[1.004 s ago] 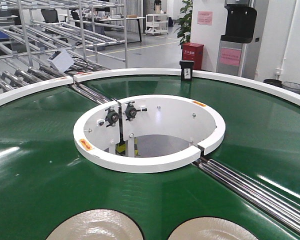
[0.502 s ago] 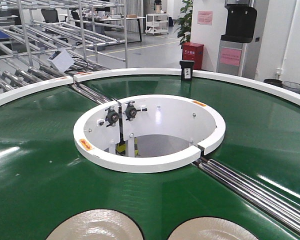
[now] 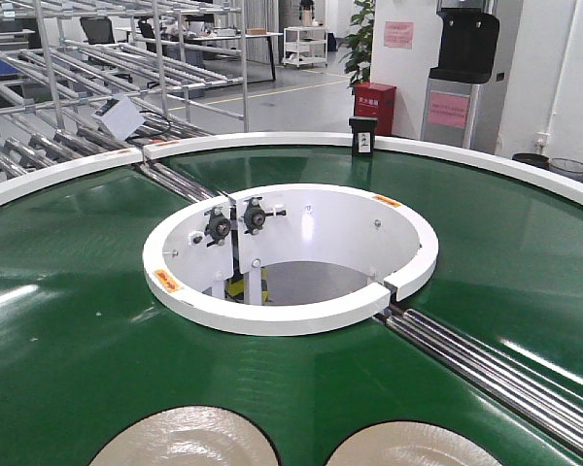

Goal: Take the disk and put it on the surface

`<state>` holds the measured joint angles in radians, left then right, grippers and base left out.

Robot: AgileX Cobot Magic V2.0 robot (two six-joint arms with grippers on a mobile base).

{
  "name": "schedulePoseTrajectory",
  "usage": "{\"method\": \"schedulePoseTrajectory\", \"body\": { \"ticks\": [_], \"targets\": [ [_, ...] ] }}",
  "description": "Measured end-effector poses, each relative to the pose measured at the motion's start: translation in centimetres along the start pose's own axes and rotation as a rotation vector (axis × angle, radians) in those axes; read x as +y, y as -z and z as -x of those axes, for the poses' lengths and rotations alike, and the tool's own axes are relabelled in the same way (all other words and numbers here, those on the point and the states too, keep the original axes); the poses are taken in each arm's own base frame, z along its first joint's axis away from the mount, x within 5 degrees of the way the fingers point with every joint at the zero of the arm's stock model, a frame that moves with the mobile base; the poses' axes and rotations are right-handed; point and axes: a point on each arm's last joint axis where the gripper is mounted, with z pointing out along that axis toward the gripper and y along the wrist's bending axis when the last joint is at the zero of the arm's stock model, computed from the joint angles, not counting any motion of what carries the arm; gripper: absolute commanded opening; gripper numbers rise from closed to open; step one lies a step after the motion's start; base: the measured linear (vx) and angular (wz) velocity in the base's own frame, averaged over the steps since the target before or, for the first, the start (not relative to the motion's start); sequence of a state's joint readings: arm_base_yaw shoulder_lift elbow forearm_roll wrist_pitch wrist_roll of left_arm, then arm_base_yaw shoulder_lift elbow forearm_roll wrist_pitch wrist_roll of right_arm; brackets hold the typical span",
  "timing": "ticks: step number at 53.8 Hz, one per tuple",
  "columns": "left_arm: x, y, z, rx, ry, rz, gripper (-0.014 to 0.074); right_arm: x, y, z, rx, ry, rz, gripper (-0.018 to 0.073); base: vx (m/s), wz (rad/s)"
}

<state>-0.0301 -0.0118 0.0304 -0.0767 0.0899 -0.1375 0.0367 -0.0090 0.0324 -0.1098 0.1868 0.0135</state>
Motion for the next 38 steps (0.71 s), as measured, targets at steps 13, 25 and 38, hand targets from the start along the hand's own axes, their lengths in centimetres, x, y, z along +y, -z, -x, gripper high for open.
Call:
{"method": "schedulePoseTrajectory", "body": {
  "ticks": [13,25,38],
  "targets": [
    [-0.1,0.0,0.8,-0.088,0.063,-0.015,-0.0007,0.0,0.2,2.1,-0.236,-0.019,0.005,-0.0008,0.00,0.00],
    [-0.6,0.7,3.9,-0.305,0.090,-0.054,-0.0005,-0.1,0.8,4.0,-0.347,-0.053,0.004,-0.0008,0.00,0.00],
    [-2.7,3.3,12.8,-0.433,-0.113,-0.060,-0.0002,-1.0,2.2,11.6,-0.244,-0.106,0.010,-0.0008,0.00,0.00]
  ]
}}
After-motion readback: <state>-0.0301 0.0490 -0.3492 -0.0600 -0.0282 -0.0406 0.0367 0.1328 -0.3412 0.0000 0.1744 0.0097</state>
